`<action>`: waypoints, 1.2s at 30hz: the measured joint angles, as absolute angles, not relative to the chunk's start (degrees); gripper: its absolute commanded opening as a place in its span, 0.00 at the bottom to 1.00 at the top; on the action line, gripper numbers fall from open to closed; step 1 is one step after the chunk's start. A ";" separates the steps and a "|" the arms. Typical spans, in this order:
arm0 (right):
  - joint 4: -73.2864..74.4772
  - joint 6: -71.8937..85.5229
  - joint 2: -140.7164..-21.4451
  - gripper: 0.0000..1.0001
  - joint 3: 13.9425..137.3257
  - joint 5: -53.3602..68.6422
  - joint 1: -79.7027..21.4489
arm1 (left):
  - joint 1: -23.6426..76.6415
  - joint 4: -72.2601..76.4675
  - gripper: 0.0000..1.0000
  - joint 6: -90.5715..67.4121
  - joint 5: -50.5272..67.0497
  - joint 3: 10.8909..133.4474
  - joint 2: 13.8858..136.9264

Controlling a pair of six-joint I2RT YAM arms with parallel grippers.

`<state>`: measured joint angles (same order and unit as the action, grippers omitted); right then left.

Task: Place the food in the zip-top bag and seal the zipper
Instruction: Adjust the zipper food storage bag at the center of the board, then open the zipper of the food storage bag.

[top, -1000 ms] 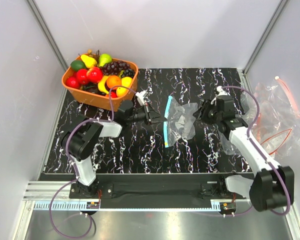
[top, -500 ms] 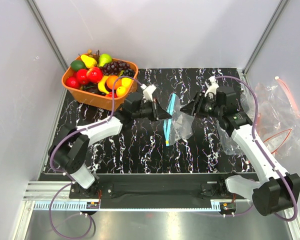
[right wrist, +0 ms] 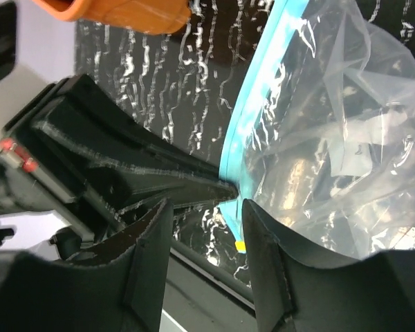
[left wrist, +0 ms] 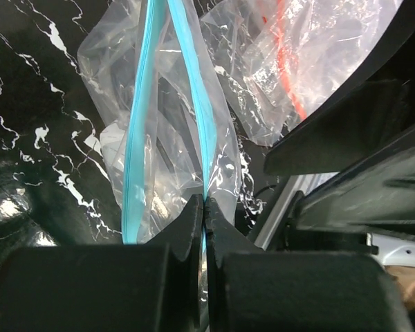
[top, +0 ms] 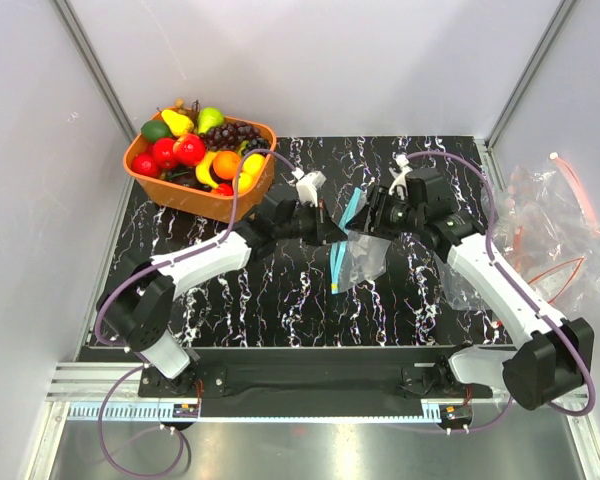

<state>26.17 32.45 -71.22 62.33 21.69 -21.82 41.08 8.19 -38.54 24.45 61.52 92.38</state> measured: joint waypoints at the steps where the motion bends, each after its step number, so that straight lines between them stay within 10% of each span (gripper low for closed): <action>1: 26.89 32.45 -71.81 0.52 62.92 20.67 -22.39 | 41.47 7.68 0.00 -38.15 23.75 61.84 92.36; 19: 30.33 33.43 -75.44 0.46 64.53 10.46 -23.90 | 46.30 5.67 0.00 -34.30 19.11 63.00 91.85; 26: 32.32 33.01 -76.07 0.25 65.12 8.93 -24.51 | 48.14 4.34 0.00 -32.36 18.79 65.25 91.85; 36: 36.49 30.44 -76.03 0.04 67.26 3.64 -24.77 | 47.86 2.20 0.59 -30.81 18.00 67.02 90.98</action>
